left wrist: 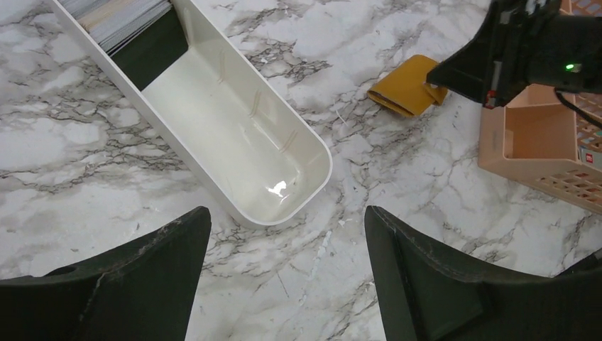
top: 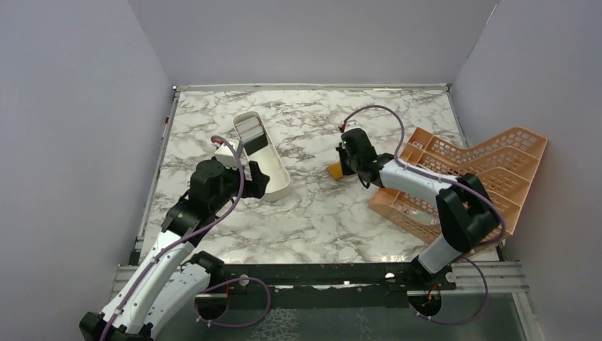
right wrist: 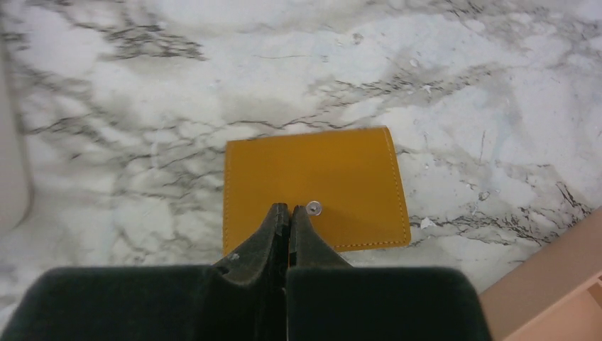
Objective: Put the credit cards into the card holder
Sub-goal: Pick up the card holder from the center of the board, then place the card holder at the center of the board.
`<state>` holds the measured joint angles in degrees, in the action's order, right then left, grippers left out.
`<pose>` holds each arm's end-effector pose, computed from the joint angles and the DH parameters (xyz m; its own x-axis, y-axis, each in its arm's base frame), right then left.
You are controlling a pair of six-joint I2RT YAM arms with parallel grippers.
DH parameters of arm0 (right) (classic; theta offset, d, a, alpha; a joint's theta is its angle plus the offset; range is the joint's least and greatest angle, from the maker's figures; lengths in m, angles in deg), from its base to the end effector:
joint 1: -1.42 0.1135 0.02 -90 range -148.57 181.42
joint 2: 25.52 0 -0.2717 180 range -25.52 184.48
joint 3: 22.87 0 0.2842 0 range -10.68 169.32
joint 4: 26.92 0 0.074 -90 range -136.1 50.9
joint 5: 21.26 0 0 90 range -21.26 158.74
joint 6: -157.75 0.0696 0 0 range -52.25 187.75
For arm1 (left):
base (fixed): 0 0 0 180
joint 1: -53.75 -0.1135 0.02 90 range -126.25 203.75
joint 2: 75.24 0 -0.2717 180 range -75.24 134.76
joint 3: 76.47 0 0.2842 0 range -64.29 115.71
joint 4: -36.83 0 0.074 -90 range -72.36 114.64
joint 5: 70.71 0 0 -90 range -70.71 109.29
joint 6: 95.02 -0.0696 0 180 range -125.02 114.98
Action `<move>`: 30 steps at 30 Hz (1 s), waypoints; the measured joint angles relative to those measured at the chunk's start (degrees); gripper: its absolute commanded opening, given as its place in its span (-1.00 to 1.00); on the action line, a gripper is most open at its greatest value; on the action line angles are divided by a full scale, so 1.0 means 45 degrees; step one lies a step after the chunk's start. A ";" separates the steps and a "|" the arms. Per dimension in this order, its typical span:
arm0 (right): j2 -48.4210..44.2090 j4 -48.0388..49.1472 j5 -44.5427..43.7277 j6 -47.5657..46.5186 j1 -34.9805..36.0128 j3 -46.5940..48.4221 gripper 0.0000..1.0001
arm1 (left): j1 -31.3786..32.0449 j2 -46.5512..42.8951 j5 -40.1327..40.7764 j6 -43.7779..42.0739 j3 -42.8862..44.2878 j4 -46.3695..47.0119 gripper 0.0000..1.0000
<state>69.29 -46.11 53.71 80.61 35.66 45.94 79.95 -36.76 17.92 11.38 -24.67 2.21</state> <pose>0.3390 0.2089 0.1595 -0.6591 -0.1886 -0.7280 -0.2519 0.9675 -0.0225 0.1945 -0.0976 0.2959 -0.4429 -0.0966 -0.8913 0.3506 0.8964 -0.2714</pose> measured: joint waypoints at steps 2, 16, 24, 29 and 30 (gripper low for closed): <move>-0.0913 -0.0136 0.0622 -0.0262 0.0146 -0.0228 -0.98 | 0.0000 0.0282 -0.0223 0.0160 0.0024 -0.0010 0.58; -0.6144 0.0369 0.6853 -0.0612 0.0355 -0.2851 -0.98 | 0.0000 0.3109 -0.5100 0.2021 0.0384 0.1423 0.35; -0.7446 0.2511 0.9374 0.0899 0.0355 -0.4551 -0.98 | 0.0000 0.3740 -0.6615 0.3167 -0.0350 0.2691 0.11; -0.7888 0.3764 0.9938 0.2205 0.0369 -0.5877 -0.98 | 0.0049 0.3735 -0.6713 0.3410 -0.0612 0.2992 0.08; -0.7917 0.3954 0.9996 0.2390 0.0369 -0.6193 -0.98 | 0.0073 0.3735 -0.6708 0.3463 -0.0670 0.3021 0.08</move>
<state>33.66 -28.32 98.69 91.36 37.32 18.07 80.28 -19.95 -12.26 26.97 -27.69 15.80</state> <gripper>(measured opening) 0.023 0.540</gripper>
